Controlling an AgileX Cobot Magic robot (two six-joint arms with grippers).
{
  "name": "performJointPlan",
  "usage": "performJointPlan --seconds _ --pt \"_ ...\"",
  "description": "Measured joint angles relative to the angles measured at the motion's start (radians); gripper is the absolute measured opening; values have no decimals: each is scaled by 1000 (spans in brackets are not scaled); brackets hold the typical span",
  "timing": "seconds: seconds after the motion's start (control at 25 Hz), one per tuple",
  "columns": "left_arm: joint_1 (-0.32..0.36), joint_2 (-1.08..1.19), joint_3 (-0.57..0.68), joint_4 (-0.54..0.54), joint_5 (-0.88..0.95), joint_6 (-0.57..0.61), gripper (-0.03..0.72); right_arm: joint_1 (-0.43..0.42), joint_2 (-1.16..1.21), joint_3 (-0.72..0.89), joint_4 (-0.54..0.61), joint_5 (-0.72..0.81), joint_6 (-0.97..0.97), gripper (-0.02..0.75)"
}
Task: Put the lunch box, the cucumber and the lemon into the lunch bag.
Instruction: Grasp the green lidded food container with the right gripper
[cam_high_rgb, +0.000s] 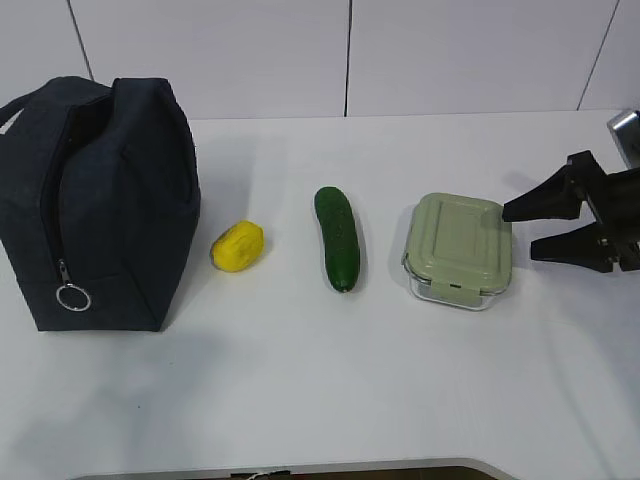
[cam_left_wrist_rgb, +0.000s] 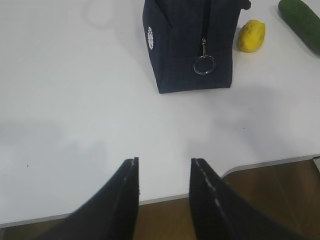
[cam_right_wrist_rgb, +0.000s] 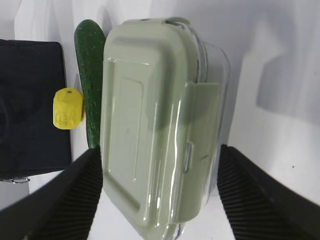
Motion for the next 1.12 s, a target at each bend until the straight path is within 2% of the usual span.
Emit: performJointPlan --seconds 1.12 --pt "0 0 0 0 0 0 242 9 65 -2 78 -5 -67 568"
